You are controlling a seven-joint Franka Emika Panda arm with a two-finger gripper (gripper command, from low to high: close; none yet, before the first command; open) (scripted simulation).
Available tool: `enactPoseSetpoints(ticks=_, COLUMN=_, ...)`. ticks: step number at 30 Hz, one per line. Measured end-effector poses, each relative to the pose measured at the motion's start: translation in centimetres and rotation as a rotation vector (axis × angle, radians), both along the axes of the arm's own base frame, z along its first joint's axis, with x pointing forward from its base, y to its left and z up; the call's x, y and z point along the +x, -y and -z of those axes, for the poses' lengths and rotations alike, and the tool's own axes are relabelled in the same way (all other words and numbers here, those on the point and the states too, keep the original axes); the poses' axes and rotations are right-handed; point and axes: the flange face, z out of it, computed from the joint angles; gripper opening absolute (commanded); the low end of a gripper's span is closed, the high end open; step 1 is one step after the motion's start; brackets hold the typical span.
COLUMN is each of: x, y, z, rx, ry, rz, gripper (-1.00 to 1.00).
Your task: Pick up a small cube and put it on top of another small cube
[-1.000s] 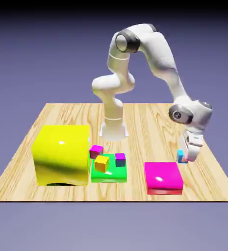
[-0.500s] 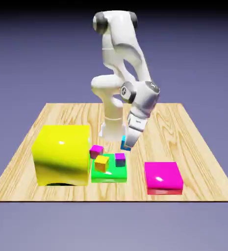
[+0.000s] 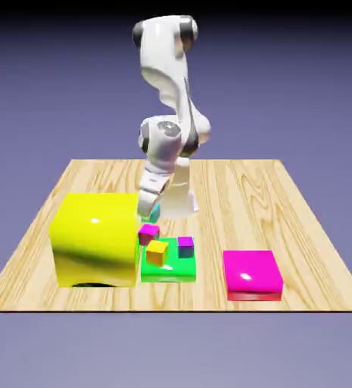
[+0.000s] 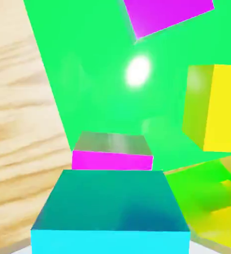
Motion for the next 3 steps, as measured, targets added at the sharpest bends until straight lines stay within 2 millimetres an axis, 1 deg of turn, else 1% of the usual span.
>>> enactPoseSetpoints(ticks=1, x=-0.15, y=0.1, z=0.81, rx=0.003, ry=0.0, rz=0.0, gripper=1.0)
enactPoseSetpoints(ticks=3, x=-0.14, y=0.1, z=0.81, rx=0.003, ry=0.0, rz=-0.001, gripper=1.0)
